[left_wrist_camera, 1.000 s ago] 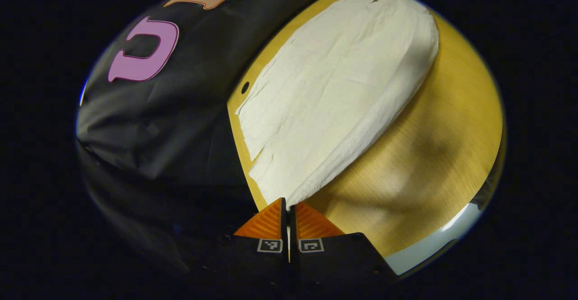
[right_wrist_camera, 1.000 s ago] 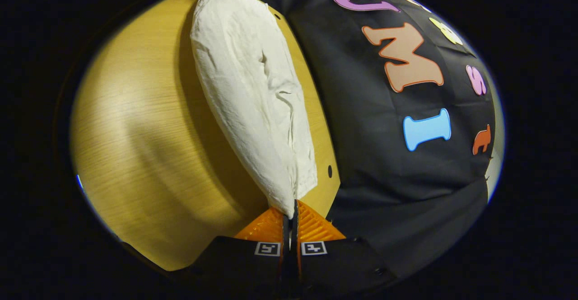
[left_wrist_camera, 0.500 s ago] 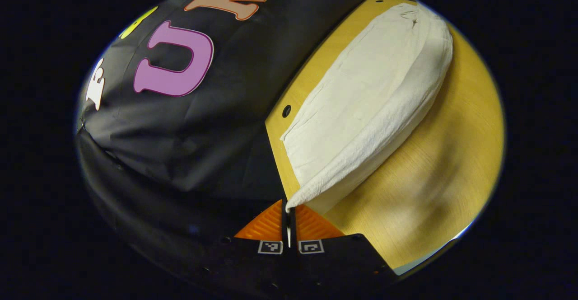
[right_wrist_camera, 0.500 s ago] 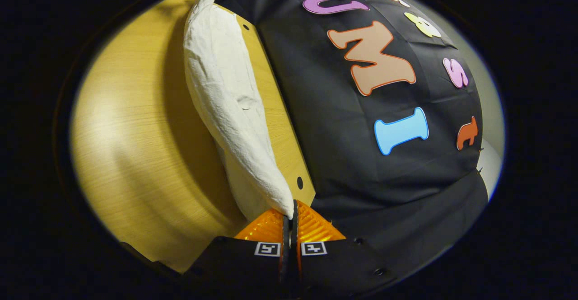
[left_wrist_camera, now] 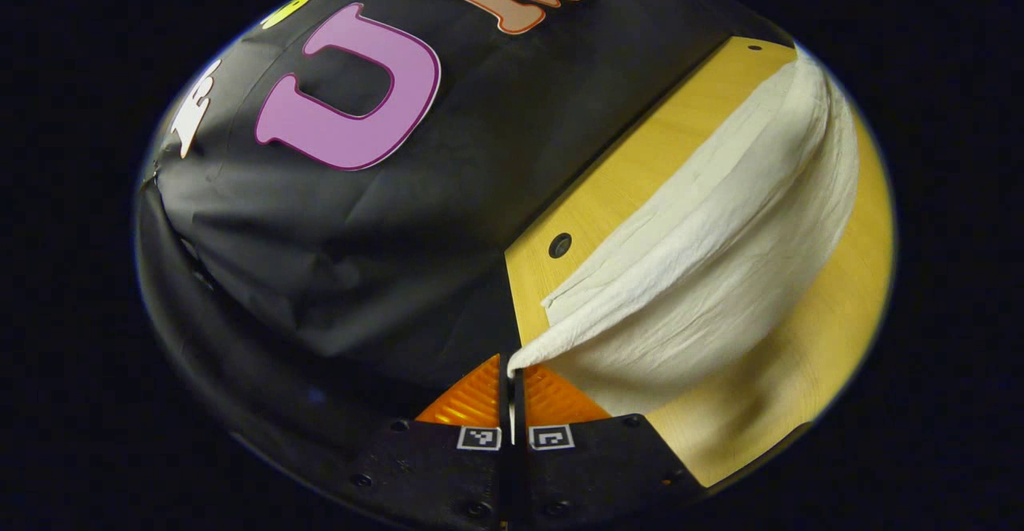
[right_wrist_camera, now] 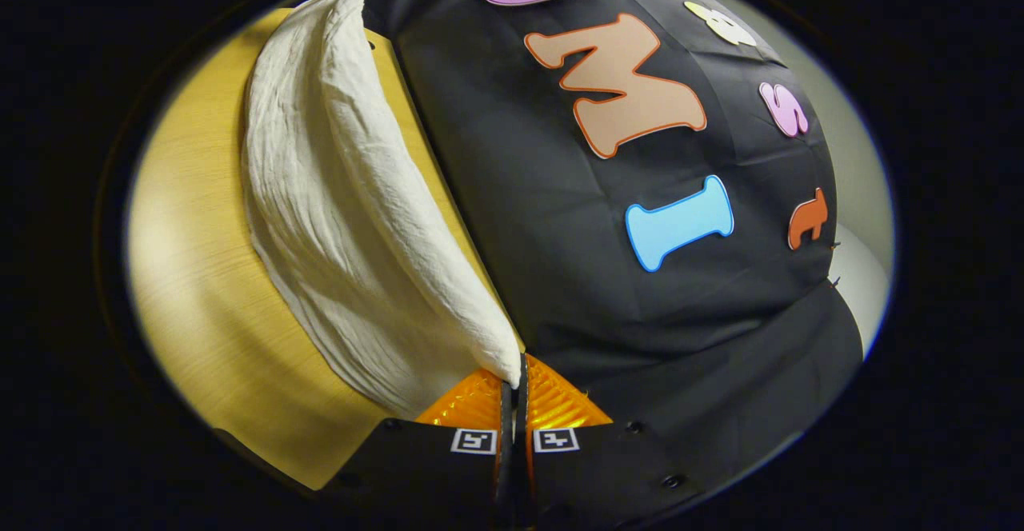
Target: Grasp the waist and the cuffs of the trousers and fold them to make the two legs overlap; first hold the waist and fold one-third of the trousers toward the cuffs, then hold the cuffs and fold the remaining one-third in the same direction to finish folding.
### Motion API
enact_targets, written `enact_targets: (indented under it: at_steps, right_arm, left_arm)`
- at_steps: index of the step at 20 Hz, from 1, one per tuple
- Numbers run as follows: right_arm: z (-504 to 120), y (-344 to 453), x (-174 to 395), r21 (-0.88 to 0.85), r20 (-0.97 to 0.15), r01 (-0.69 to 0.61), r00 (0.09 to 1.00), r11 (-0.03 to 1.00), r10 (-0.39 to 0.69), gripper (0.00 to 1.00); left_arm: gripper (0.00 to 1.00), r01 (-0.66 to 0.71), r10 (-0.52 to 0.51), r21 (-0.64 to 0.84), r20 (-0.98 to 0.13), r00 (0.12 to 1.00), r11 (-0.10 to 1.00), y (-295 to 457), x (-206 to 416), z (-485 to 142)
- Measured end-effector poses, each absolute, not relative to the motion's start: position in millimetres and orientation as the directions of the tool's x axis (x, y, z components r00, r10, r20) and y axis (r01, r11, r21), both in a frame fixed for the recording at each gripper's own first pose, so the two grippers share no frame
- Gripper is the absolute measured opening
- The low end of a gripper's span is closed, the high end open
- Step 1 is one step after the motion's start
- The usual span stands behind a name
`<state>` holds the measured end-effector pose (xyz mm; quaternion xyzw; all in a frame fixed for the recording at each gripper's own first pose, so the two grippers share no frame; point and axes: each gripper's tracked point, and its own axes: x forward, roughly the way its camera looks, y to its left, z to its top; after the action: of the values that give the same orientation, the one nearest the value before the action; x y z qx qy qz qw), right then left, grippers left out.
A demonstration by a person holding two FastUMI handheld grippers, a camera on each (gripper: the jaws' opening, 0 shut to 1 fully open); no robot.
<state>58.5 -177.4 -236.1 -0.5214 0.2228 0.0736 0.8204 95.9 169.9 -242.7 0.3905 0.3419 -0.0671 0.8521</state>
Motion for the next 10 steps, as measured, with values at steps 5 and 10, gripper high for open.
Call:
enact_targets:
  at_steps: [5,10]
  right_arm:
    - [-248.5,-174.9,94.5,-0.835,-0.436,-0.332,0.885,0.439,-0.161,0.03]
    - [-288.3,-173.8,116.0,-0.809,-0.487,-0.348,0.848,0.474,-0.209,0.03]
  left_arm:
    - [0.00,0.384,0.130,0.616,-0.625,0.770,0.688,159.6,144.9,-259.3]
    - [0.00,0.393,0.117,0.601,-0.635,0.764,0.696,151.8,175.9,-292.4]
